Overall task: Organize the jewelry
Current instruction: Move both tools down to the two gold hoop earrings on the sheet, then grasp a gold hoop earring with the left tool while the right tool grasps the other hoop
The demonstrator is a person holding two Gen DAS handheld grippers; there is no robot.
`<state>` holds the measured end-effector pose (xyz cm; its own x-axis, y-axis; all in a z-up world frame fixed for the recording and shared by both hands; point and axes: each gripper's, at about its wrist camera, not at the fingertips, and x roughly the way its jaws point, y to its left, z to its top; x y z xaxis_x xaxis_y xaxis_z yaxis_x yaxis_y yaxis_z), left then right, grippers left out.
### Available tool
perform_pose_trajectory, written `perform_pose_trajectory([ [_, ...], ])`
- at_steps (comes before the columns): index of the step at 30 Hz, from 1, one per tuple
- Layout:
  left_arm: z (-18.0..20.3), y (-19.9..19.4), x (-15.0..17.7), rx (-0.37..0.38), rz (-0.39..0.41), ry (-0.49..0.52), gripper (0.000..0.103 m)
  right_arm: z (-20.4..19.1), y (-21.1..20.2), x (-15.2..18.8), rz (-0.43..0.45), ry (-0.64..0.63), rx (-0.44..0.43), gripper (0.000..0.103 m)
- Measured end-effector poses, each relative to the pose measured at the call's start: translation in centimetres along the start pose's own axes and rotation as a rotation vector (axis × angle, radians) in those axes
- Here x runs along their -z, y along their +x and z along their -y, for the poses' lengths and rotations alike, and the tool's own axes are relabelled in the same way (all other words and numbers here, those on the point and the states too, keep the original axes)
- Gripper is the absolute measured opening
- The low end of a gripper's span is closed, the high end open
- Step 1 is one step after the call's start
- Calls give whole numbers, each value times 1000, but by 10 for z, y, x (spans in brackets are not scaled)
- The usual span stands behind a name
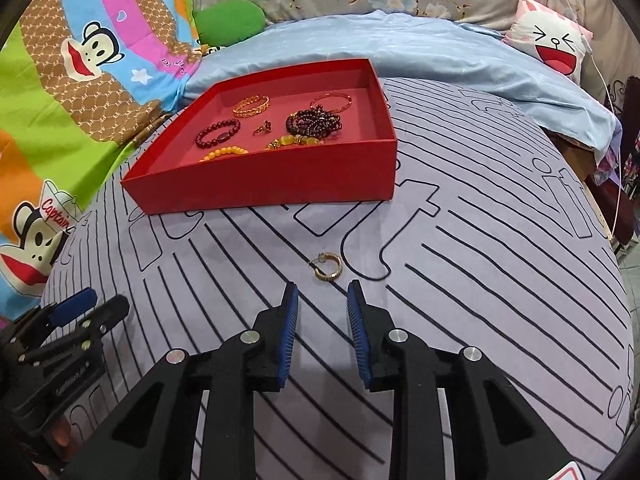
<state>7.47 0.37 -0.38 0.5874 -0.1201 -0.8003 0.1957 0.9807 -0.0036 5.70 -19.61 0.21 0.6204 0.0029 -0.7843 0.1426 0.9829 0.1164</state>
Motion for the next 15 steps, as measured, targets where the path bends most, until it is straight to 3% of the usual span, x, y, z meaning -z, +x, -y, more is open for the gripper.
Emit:
perform_pose_trajectory([
  [15,-13,10,-3,-13,2,-30,52,-9,19,-10,-2,-30,42,26],
])
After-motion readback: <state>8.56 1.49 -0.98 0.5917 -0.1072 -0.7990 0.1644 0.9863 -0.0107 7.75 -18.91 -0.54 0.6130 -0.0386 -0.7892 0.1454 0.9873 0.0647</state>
